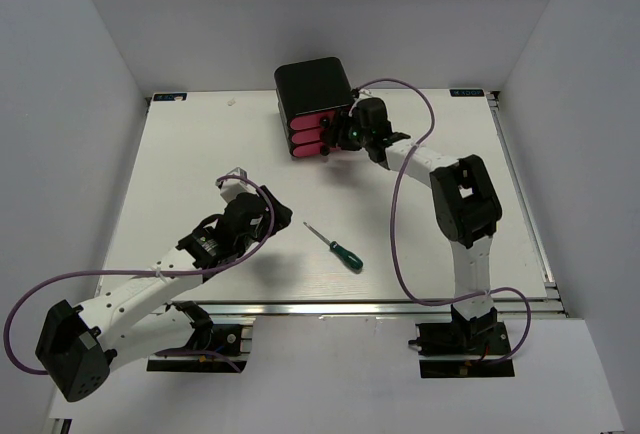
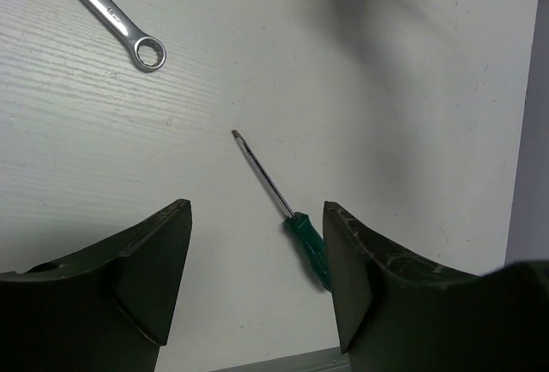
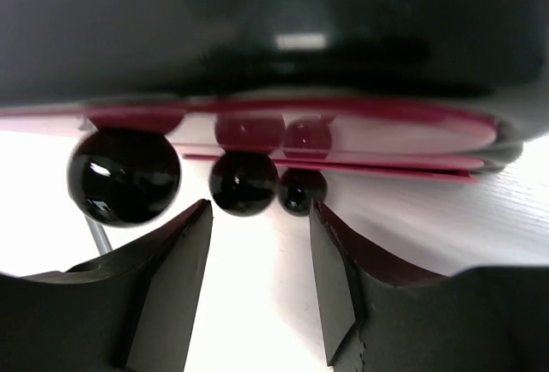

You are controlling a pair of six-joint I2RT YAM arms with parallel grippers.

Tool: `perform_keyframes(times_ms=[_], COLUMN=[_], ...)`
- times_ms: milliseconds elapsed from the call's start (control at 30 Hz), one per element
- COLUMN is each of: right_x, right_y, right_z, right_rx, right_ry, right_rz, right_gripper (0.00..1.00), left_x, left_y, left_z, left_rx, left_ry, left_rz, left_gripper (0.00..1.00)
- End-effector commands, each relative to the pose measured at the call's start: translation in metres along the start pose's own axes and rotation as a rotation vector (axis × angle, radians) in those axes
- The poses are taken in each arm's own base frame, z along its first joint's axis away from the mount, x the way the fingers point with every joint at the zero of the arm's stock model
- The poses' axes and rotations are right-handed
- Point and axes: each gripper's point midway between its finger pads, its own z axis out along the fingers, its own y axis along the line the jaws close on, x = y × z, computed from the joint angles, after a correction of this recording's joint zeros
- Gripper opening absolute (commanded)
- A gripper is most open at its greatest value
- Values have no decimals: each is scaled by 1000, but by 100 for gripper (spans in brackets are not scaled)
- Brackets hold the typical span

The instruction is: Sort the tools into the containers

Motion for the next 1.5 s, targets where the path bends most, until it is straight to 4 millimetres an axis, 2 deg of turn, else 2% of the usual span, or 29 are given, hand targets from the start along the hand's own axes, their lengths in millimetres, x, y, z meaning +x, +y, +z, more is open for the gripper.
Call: perform_keyframes(times_ms=[0, 233, 633, 867, 1000, 1167, 1200, 1300, 1333, 1367, 1467], right_x=[-29, -25, -23, -21, -15, -8, 2, 6, 21, 18, 34], right_y=[17, 10, 9, 6, 3, 2, -3, -1, -7, -2, -6], right_z=[5, 14, 21, 20, 13, -3, -6, -20, -24, -32, -48], right_rx=[-42, -18, -14, 0, 4, 4, 15, 9, 21, 9, 15], right_ry=[-81, -93, -131, -132, -118, -106, -88, -83, -55, -64, -39], right_rz=[33, 100, 224, 232, 233, 224, 223, 214, 221, 218, 221], right_gripper=[55, 55, 43, 23, 17, 16, 16, 16, 16, 16, 16], left_x=[-7, -6, -5, -6, -6, -7, -7, -7, -8, -7, -8], left_y=[-1, -2, -1, -1, -1, -1, -1, -2, -1, -1, -1], left_z=[-1, 0, 1, 0, 0, -1, -1, -1, -1, 0, 0], left_rx=[-2, -6, -17, -18, -15, -14, -13, -10, -10, -10, -12], left_ry=[-19, -10, -3, -4, -5, -8, -10, -11, -14, -14, -17], left_rz=[-7, -5, -1, -3, -5, -6, -7, -7, -7, -7, -7], left_gripper=[72, 72, 72, 72, 72, 72, 72, 72, 72, 72, 72])
